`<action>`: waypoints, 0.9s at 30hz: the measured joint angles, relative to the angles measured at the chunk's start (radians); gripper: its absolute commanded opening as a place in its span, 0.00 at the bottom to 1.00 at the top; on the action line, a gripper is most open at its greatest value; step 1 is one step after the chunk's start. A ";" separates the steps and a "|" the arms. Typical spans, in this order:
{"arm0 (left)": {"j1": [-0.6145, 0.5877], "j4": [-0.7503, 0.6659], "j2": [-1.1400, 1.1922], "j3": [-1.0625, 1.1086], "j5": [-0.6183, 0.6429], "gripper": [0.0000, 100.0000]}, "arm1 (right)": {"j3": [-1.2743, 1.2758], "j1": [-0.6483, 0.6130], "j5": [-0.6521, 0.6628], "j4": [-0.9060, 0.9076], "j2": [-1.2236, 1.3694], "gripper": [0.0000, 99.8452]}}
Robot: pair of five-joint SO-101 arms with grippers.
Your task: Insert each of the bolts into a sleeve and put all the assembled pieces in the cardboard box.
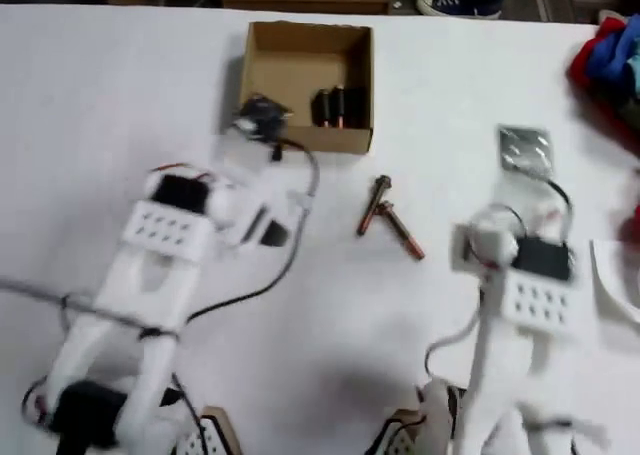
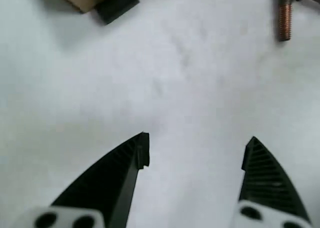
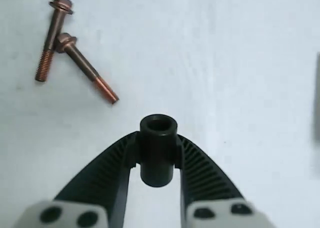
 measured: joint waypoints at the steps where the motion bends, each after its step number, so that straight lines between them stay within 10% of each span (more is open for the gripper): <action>1: 0.017 0.018 0.068 -0.055 0.000 0.31 | 0.035 0.018 0.032 0.000 -0.048 0.02; 9: 0.164 0.400 0.663 -0.736 0.061 0.31 | 0.207 0.150 0.157 -0.048 -0.229 0.02; 17: 0.247 0.525 1.074 -1.389 0.545 0.31 | 0.221 0.218 0.161 -0.057 -0.193 0.02; 27: 0.245 0.453 1.450 -1.913 0.284 0.31 | 0.221 0.253 0.161 -0.117 -0.109 0.02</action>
